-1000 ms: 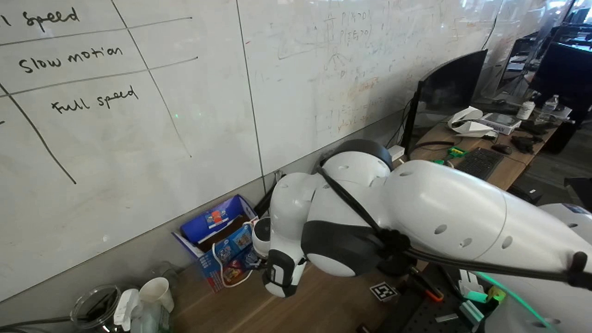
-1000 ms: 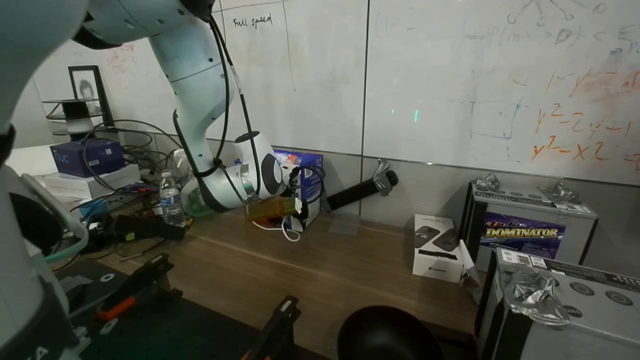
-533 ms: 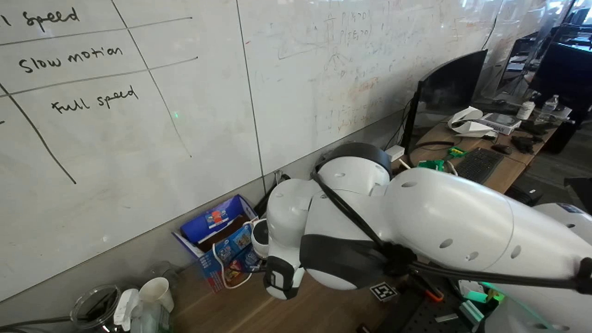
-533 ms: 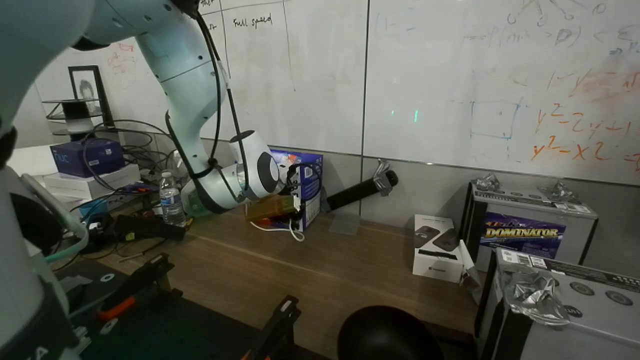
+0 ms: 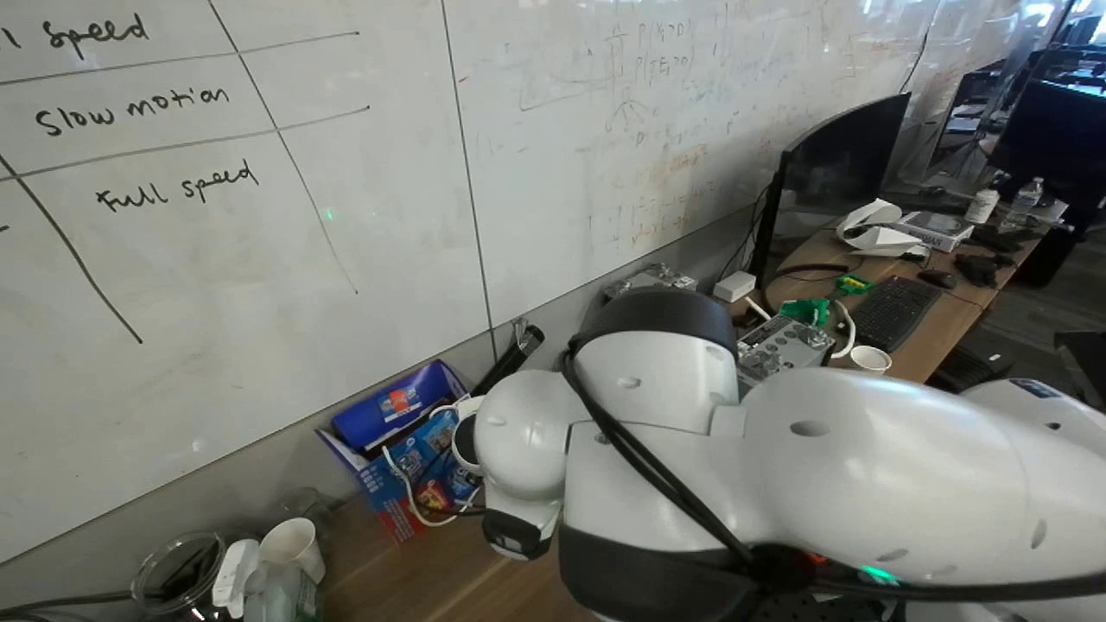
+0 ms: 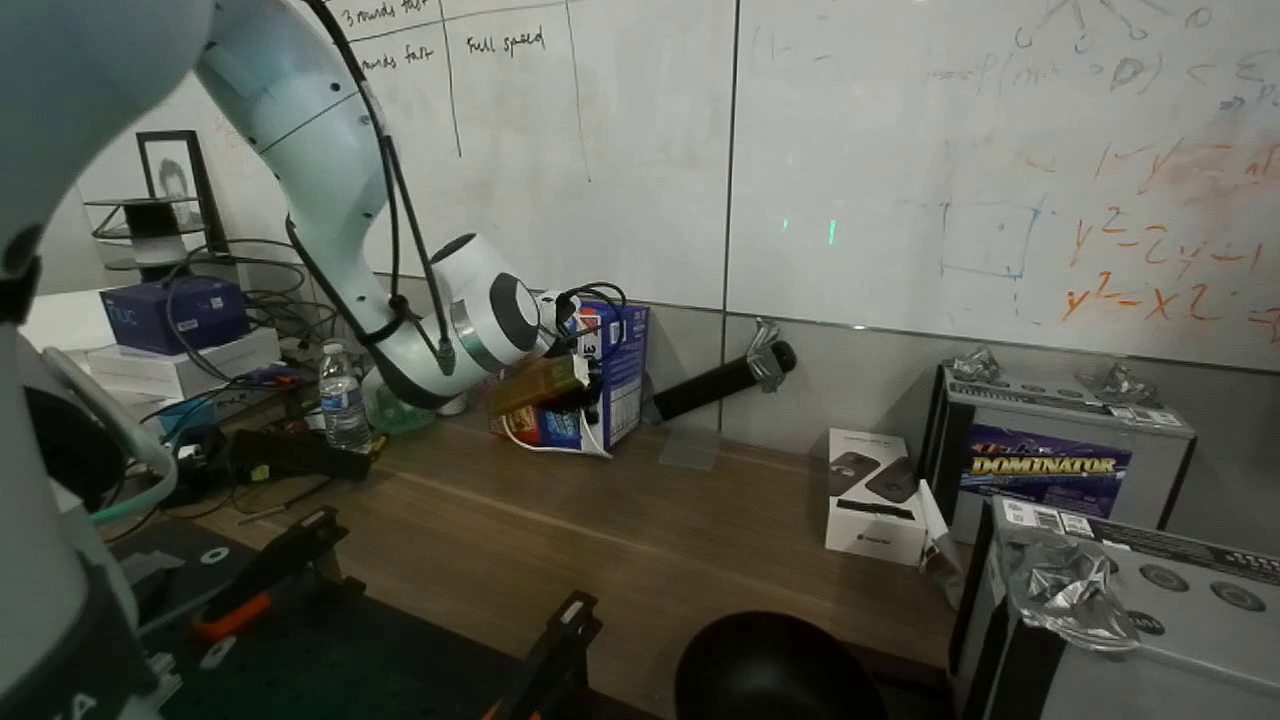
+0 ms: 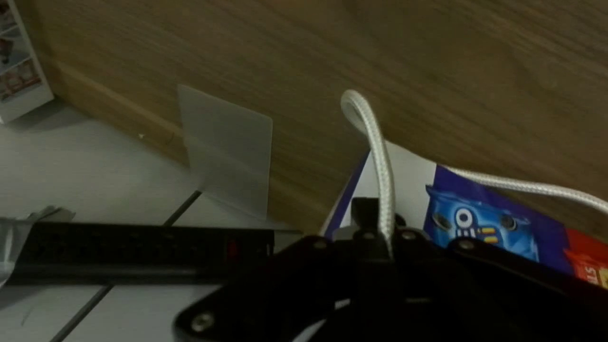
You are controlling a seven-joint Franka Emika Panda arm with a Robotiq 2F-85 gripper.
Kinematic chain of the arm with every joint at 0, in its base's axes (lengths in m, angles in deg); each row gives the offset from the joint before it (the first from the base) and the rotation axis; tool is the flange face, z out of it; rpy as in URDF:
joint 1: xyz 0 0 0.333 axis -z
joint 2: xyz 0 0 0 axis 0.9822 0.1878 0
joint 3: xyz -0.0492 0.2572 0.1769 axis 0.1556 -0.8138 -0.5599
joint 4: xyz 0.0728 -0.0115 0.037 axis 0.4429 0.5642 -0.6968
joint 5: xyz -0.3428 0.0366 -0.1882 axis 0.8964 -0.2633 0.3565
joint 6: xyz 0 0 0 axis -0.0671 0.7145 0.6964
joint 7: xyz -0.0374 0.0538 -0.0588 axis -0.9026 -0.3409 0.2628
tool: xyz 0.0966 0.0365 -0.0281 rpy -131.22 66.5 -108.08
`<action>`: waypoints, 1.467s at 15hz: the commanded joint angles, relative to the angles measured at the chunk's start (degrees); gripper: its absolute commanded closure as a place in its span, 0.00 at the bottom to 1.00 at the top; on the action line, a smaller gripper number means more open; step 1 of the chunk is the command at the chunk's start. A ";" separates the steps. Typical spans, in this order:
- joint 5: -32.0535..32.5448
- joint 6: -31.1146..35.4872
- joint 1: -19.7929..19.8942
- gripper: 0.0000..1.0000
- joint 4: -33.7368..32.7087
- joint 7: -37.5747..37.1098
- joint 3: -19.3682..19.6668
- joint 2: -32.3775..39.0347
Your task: Put the white strings inside the box.
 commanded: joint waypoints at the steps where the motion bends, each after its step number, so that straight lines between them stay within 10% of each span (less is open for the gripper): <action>1: -2.95 1.60 -9.89 1.00 5.32 -2.33 7.65 -0.82; 11: -8.25 -1.28 -28.01 1.00 8.69 -6.02 23.63 0.50; 22: -10.33 -3.79 -30.43 1.00 -2.40 -12.81 36.74 2.23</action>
